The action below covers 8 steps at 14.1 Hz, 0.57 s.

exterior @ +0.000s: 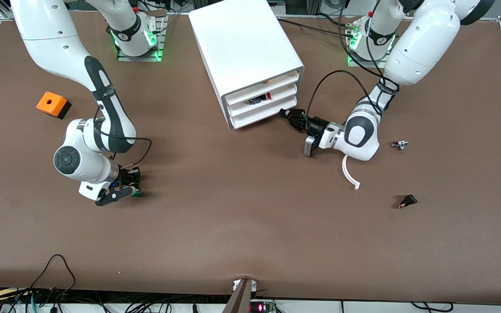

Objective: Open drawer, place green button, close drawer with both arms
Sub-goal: 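Grasp the drawer handle with the left gripper while the right gripper grasps the button, then pull the lowest drawer open with the left gripper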

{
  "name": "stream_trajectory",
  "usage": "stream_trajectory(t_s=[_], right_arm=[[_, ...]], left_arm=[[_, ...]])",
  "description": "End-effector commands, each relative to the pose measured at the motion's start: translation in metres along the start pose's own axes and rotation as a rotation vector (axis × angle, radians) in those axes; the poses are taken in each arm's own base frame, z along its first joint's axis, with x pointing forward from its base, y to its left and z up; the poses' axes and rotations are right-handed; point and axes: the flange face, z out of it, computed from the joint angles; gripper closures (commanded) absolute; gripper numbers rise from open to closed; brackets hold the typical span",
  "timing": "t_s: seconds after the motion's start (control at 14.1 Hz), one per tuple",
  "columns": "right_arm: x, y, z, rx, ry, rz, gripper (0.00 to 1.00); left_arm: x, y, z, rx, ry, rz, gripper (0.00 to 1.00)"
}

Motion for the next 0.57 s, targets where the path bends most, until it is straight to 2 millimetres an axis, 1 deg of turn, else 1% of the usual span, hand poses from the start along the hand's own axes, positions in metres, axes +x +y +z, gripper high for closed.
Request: stream_trajectory(t_s=[0.0,0.28,0.43,0.5], right_arm=[[-0.001,-0.002,-0.008,0.011,0.017,0.014,0.71],[-0.001,-0.002,-0.008,0.01,0.015,-0.003,0.75],[-0.002,-0.001,-0.008,0.01,0.012,-0.006,0.78],[-0.002,-0.001,-0.008,0.009,0.012,-0.007,0.79]], left_arm=[[0.02,0.005,-0.019,-0.002,0.045,-0.018,1.0],[0.019,-0.003,-0.042,0.027,0.071,-0.026,1.0],[0.027,-0.002,-0.059,0.048,0.093,-0.013,1.0],[0.03,0.0,-0.063,0.052,0.099,-0.012,1.0]])
